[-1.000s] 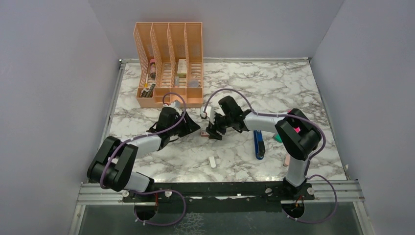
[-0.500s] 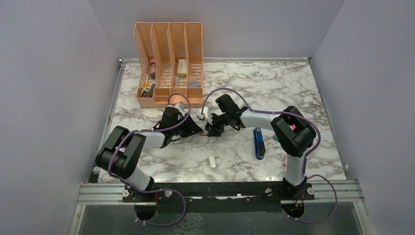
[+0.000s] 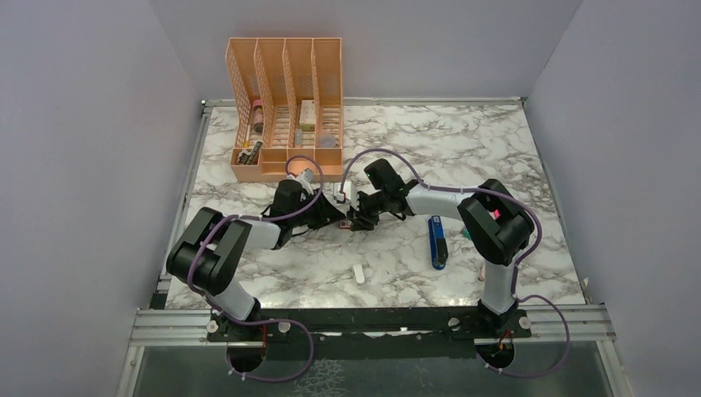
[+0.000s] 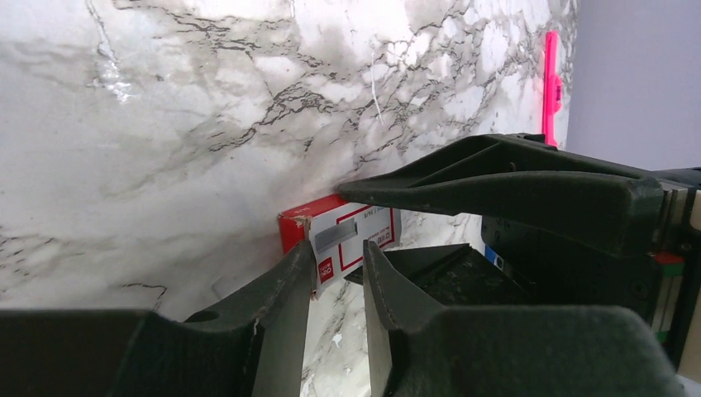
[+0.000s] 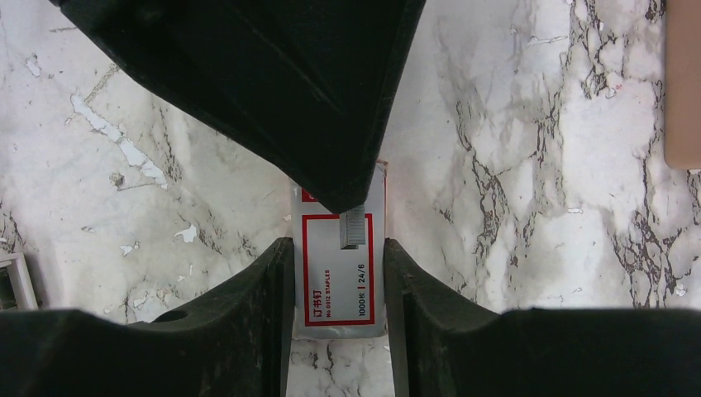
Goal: Load the staples into the stapler
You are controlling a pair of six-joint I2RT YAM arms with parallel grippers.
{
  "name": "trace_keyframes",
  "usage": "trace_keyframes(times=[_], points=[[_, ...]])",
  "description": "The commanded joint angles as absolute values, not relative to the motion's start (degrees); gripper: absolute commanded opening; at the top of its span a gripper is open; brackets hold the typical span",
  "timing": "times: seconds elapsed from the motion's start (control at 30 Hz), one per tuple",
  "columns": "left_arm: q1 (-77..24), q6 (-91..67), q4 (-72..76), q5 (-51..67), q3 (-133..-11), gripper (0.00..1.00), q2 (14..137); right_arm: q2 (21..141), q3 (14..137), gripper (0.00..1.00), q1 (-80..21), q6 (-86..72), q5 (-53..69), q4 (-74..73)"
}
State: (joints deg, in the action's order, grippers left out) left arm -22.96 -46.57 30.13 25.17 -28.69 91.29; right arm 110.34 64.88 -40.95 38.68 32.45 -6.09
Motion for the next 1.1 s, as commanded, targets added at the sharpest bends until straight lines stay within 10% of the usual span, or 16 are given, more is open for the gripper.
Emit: trace_keyframes(times=[0.0, 1.07], points=[[-23.2, -48.2, 36.5, 28.9, -28.2, 0.3, 93.4, 111.1, 65.3, 0.43, -41.4, 39.1, 33.4, -8.5], [-23.5, -49.8, 35.9, 20.3, -24.2, 0.33, 90.7, 110.9, 65.6, 0.46, -41.5, 38.4, 31.4, -8.9]])
